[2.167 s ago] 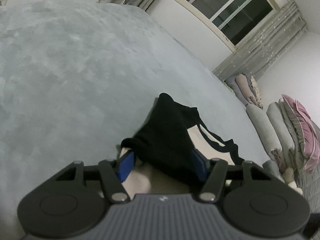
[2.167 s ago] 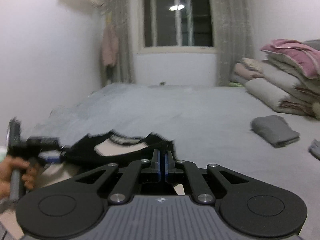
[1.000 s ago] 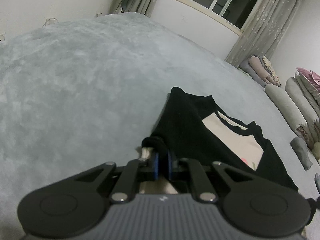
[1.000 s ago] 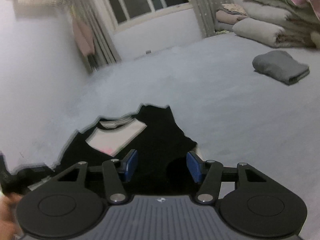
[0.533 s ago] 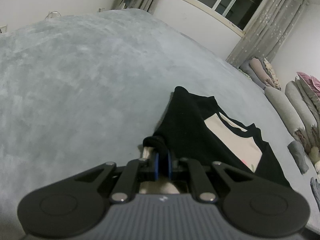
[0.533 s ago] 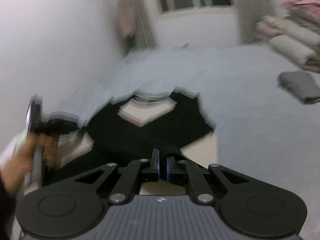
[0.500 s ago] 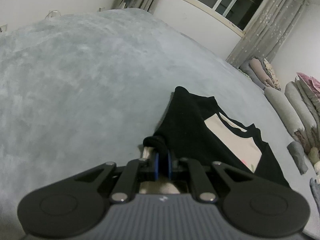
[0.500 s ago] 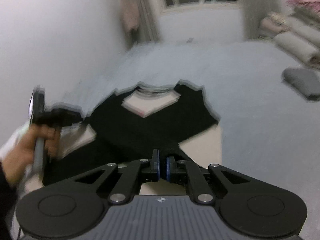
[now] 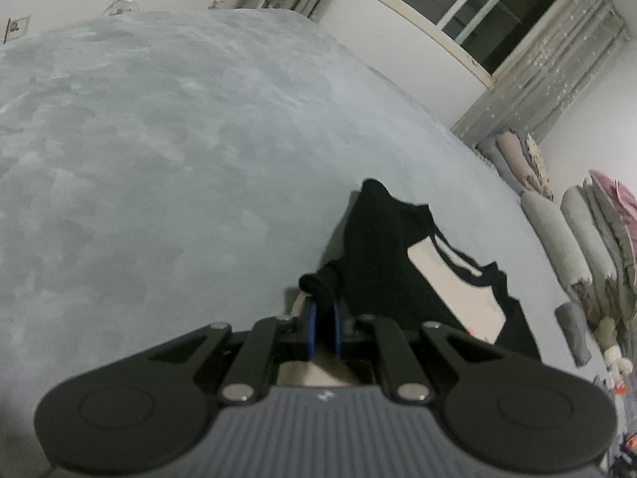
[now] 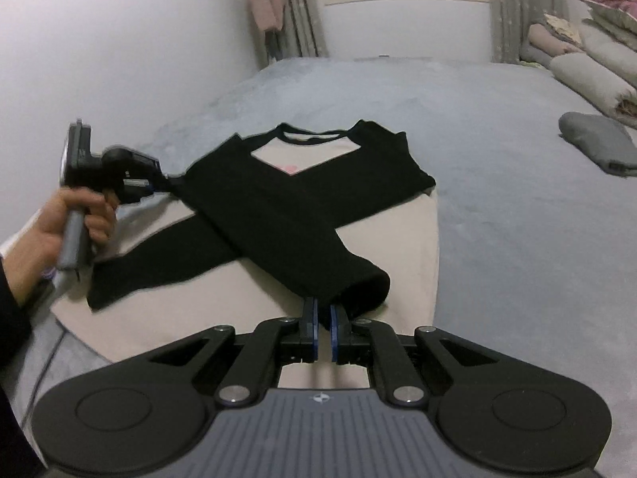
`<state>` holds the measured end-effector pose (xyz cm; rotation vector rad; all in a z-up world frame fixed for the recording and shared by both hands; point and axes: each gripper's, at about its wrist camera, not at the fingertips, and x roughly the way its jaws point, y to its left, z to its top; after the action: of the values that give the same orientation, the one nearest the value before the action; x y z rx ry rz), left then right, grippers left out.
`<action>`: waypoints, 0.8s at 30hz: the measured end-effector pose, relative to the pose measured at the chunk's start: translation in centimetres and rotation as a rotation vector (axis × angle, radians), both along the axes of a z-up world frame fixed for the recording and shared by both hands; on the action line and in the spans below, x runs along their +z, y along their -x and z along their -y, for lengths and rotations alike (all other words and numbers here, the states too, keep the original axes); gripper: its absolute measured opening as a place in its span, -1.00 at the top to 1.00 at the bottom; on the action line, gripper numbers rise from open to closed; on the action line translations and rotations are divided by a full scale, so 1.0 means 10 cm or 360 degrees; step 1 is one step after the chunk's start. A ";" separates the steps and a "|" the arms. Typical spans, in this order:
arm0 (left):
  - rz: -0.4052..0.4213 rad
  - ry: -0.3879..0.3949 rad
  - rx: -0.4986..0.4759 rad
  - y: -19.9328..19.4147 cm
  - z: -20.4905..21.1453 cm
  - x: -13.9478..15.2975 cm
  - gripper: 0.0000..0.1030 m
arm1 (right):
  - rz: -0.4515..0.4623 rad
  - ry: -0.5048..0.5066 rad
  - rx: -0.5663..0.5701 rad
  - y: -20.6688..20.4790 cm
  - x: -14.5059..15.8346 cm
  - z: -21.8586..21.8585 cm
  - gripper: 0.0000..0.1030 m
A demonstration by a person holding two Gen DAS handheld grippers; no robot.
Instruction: Fold clothes
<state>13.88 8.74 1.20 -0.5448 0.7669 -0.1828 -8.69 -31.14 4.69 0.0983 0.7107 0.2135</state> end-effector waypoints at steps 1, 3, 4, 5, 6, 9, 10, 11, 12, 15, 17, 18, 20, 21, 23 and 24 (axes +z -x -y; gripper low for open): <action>0.0003 0.0017 0.0012 0.01 -0.03 0.01 0.86 | 0.0016 -0.0026 0.0010 0.00 0.02 0.01 0.86; 0.0004 0.0038 0.0022 0.03 -0.06 0.02 0.86 | 0.0039 -0.0080 0.0059 0.01 0.04 0.01 0.85; 0.0003 0.0033 0.0017 0.03 -0.06 0.02 0.86 | 0.0038 -0.0103 0.0061 0.00 0.04 0.02 0.83; -0.0004 0.0021 0.0015 0.03 -0.07 0.02 0.86 | 0.0034 -0.0123 0.0046 -0.03 0.03 0.02 0.69; -0.0013 0.0010 0.0018 0.03 -0.07 0.02 0.86 | 0.0032 -0.0141 0.0016 -0.05 0.01 0.04 0.59; -0.0057 0.0022 0.0024 0.02 -0.12 -0.02 0.85 | 0.0041 -0.0204 -0.0098 -0.09 -0.01 0.15 0.32; -0.0068 0.0025 0.0028 0.02 -0.14 -0.02 0.85 | 0.0056 -0.0256 -0.0112 -0.09 0.00 0.20 0.31; -0.0077 0.0025 0.0035 0.03 -0.16 -0.01 0.85 | 0.0069 -0.0317 -0.0120 -0.09 0.01 0.24 0.31; -0.0074 0.0017 0.0031 0.05 -0.16 0.01 0.86 | 0.0081 -0.0379 -0.0123 -0.09 0.02 0.27 0.31; -0.0034 -0.0040 -0.0020 0.16 -0.07 0.13 0.85 | 0.0108 -0.0605 -0.0122 -0.09 0.04 0.38 0.30; -0.0006 -0.0107 -0.0090 0.25 0.08 0.22 0.83 | 0.0081 -0.0636 -0.0164 -0.14 0.01 0.40 0.15; 0.0008 -0.0140 -0.0125 0.30 0.15 0.27 0.83 | 0.0048 -0.0565 -0.0219 -0.20 -0.02 0.39 0.13; 0.0006 -0.0139 -0.0204 0.41 0.31 0.32 0.83 | -0.0018 -0.0423 -0.0330 -0.31 -0.09 0.37 0.13; -0.0003 -0.0123 -0.0248 0.47 0.40 0.35 0.83 | -0.0052 -0.0364 -0.0358 -0.37 -0.13 0.35 0.13; 0.0001 -0.0119 -0.0346 0.61 0.59 0.39 0.83 | -0.0110 -0.0338 -0.0313 -0.48 -0.20 0.33 0.13; 0.0007 -0.0122 -0.0395 0.69 0.69 0.41 0.83 | -0.0129 -0.0329 -0.0289 -0.52 -0.23 0.31 0.13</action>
<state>7.02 1.89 5.29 -0.3755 0.8327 -0.3823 -3.51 -34.26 2.42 0.3691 0.7544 0.1088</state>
